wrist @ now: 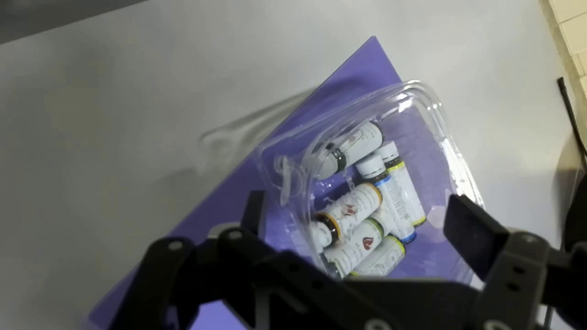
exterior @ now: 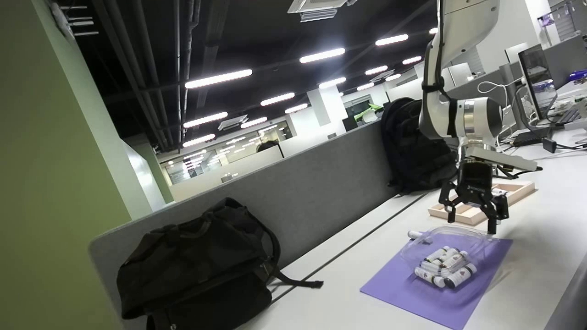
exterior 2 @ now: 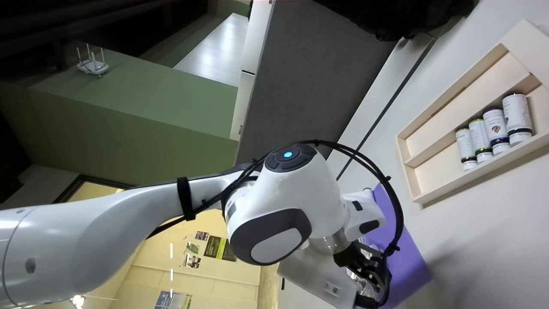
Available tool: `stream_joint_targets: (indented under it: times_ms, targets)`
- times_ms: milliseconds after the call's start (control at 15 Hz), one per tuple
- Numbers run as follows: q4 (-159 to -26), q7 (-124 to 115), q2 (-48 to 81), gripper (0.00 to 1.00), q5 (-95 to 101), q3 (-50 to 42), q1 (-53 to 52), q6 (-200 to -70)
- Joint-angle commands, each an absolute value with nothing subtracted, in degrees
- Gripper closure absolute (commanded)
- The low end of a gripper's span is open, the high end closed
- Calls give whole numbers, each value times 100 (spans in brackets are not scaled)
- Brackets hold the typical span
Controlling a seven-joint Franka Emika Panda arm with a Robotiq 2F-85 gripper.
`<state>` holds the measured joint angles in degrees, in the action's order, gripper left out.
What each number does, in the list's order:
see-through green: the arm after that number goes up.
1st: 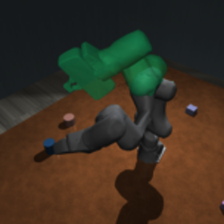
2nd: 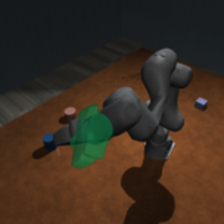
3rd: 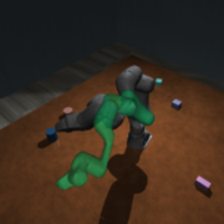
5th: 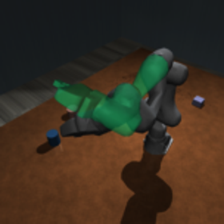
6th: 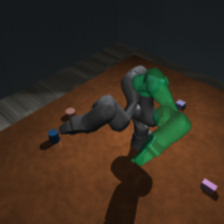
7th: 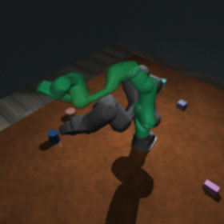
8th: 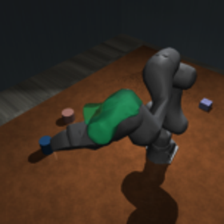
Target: Open the clear container on the table
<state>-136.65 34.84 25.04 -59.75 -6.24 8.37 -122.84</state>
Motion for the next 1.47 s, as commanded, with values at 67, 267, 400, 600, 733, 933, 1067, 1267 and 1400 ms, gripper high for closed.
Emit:
stream_joint_targets:
  times_ms: [67, 267, 400, 600, 733, 933, 1067, 1267, 1400]
  targets:
    - [-13694, 3510, 2428, 0, -5986, -534, 906, -12271]
    - [-13737, 3918, 2359, 0, -6222, -473, 990, -12230]
    - [-13771, 4408, 2303, 0, -6496, -450, 1055, -12160]
    - [-13810, 5149, 2252, 0, -6882, -480, 1125, -11910]
    - [-13810, 5357, 2253, 0, -6971, -535, 1107, -11774]
    - [-13814, 5624, 2235, 0, -7076, -571, 1108, -11583]
    - [-13789, 5775, 2241, 0, -7156, -598, 1117, -11438]
    - [-13755, 5953, 2263, 0, -7323, -654, 1101, -11323]
    - [-13733, 6066, 2270, 0, -7430, -683, 1090, -11290]
